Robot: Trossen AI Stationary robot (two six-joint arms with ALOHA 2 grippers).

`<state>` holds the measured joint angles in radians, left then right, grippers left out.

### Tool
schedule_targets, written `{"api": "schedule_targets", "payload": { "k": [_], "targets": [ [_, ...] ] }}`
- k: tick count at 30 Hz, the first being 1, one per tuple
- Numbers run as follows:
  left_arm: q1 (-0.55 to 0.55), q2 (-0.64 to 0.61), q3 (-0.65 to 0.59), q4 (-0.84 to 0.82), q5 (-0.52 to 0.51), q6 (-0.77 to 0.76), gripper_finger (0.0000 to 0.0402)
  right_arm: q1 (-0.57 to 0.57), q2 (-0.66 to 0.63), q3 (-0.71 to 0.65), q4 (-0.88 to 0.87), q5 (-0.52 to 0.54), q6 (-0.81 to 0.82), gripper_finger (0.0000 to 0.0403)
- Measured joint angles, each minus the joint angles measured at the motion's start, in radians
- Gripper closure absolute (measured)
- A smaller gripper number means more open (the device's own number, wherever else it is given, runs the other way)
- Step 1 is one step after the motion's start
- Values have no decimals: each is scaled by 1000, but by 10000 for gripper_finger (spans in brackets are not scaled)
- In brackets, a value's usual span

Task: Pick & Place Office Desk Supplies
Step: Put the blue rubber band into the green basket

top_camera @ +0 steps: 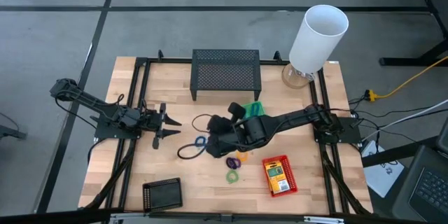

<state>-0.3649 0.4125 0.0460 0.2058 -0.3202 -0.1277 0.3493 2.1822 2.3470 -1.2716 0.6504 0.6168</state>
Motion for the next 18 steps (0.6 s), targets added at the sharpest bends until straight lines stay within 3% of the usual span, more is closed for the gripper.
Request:
{"api": "schedule_targets", "payload": {
  "k": [6, 11, 18],
  "targets": [
    [0, 0, 0, 0, 1, -1, 272, -1, -32, 8, 8, 95, -28, 403],
    [0, 0, 0, 0, 1, 0, 272, -1, -58, 10, 34, 94, -64, 403],
    [0, 0, 0, 0, 8, -7, 272, -23, -78, 9, -145, 128, 48, 403]
  ]
}}
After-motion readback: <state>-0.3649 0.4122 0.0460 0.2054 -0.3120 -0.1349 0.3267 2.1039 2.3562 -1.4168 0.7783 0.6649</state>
